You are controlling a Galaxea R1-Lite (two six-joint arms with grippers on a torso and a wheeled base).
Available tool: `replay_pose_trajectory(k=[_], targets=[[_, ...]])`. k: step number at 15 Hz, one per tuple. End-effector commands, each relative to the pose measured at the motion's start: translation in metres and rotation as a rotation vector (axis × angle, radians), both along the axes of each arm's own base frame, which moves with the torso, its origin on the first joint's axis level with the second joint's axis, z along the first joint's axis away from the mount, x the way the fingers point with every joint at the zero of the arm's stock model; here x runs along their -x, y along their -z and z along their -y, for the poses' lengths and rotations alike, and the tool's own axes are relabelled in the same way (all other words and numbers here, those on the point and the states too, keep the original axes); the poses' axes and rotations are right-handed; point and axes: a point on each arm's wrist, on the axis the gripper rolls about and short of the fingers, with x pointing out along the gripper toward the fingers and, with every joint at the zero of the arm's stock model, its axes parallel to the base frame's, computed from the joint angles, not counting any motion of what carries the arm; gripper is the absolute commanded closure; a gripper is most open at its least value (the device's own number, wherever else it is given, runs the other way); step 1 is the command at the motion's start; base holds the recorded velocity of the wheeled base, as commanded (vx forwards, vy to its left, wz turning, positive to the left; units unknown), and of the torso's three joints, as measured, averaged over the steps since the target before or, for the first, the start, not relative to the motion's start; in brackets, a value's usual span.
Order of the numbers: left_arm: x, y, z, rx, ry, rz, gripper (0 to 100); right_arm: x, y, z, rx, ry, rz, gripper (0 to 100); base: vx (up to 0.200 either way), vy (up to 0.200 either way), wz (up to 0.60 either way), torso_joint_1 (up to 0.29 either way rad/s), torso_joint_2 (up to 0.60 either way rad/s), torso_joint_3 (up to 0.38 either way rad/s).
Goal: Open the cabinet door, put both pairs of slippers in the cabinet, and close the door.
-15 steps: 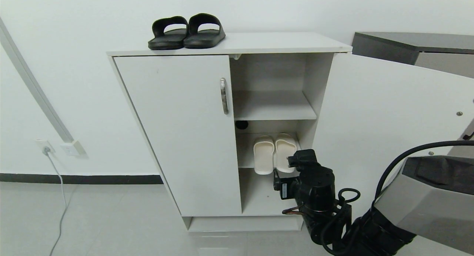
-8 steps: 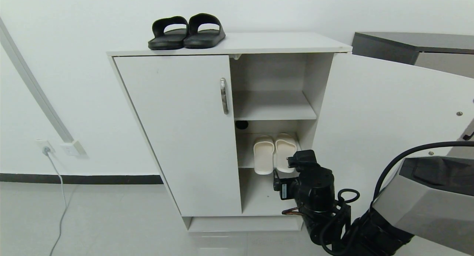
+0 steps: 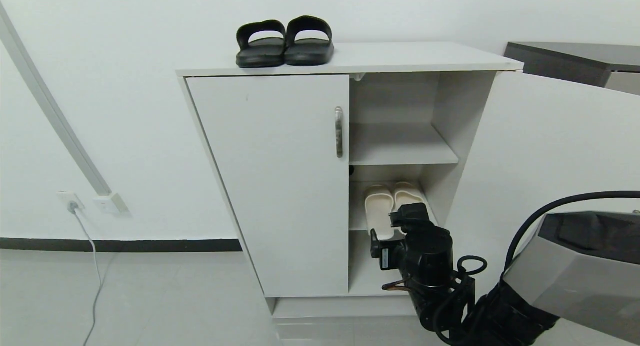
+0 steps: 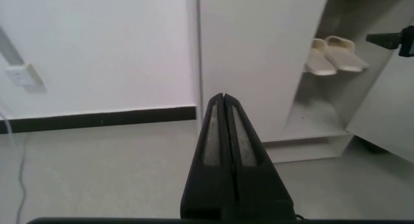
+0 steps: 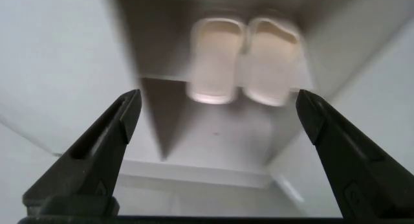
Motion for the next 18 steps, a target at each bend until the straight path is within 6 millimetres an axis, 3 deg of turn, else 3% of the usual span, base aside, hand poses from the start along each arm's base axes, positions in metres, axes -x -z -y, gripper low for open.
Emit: replay_pose_trajectory(k=[1,9,18], targets=[[-0.0001,0.0000,-0.0001,0.000,0.001,-0.002,100,-0.0002,0.0010,0.0001,0.003,0.001,-0.001,0,0.000,0.200,0.00,0.002,0.00,-0.002],[-0.0001,-0.0001,0.0000,0.002,-0.001,0.000,100,-0.0002,0.0009,0.0000,0.000,0.001,0.000,0,0.000,0.200,0.00,0.002,0.00,0.005],[-0.0001,0.0000,0.0000,0.003,-0.001,-0.002,100,0.0082,0.0005,0.0076,-0.041,-0.104,0.052,0,0.000,0.000,0.00,0.000,0.00,0.000]])
